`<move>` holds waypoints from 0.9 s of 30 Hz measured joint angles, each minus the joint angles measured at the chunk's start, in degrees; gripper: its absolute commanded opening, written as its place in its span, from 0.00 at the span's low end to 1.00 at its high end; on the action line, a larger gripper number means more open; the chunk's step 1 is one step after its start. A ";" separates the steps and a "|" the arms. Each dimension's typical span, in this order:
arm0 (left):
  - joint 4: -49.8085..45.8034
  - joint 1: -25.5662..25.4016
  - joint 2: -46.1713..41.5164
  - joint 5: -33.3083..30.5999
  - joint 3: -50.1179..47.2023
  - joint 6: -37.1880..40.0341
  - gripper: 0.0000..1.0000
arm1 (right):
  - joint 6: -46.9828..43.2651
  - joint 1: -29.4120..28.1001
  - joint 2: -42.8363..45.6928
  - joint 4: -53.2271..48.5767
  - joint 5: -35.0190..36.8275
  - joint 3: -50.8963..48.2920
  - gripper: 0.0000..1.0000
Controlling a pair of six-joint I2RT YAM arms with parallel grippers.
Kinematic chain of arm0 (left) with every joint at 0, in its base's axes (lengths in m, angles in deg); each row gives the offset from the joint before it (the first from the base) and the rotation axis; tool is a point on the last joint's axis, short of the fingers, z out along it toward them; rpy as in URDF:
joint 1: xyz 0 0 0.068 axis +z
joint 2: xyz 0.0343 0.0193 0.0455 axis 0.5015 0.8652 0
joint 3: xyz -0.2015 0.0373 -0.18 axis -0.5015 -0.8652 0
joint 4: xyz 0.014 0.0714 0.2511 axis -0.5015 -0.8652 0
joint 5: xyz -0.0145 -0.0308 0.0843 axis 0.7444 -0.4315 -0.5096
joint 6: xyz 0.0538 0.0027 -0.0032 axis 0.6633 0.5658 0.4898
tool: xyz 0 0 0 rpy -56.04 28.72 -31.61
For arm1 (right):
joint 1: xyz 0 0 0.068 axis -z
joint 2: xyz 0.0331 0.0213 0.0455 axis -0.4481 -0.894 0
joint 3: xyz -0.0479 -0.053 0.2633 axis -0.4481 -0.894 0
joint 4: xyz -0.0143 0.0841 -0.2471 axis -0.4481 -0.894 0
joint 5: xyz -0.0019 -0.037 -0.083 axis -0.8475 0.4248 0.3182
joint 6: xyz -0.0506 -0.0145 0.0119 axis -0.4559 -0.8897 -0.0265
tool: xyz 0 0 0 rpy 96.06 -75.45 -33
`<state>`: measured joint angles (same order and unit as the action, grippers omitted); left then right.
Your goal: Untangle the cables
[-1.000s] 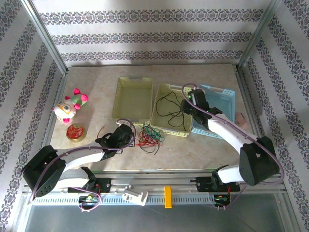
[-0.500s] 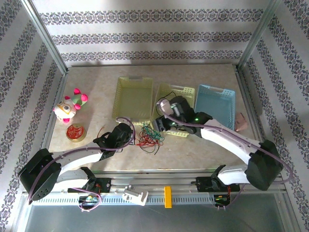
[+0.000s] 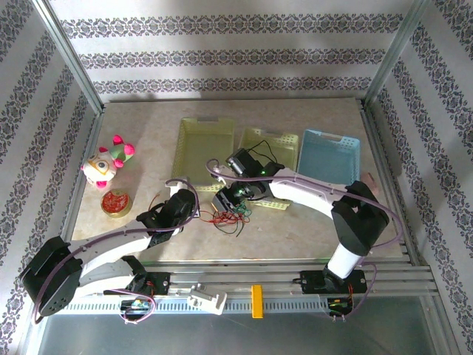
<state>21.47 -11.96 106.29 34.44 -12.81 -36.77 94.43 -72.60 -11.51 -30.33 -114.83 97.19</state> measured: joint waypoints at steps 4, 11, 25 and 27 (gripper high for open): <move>-0.13 0.00 0.00 -0.02 -0.09 0.00 0.00 | 0.00 0.00 -1.88 -0.44 0.26 0.90 0.41; -0.07 0.00 0.09 1.20 -0.09 0.72 0.00 | -0.59 -0.02 -3.58 -0.20 1.97 1.53 0.14; 6.36 -0.11 6.93 24.72 2.91 13.60 0.43 | 0.17 1.77 6.64 3.72 0.00 -1.38 0.00; 7.17 -0.13 9.20 27.50 3.89 14.56 0.43 | 1.09 3.21 7.23 4.70 -1.55 -2.03 0.00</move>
<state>28.64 -12.10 115.49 61.93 -8.91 -22.21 95.52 -69.38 -4.27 -25.63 -116.38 95.16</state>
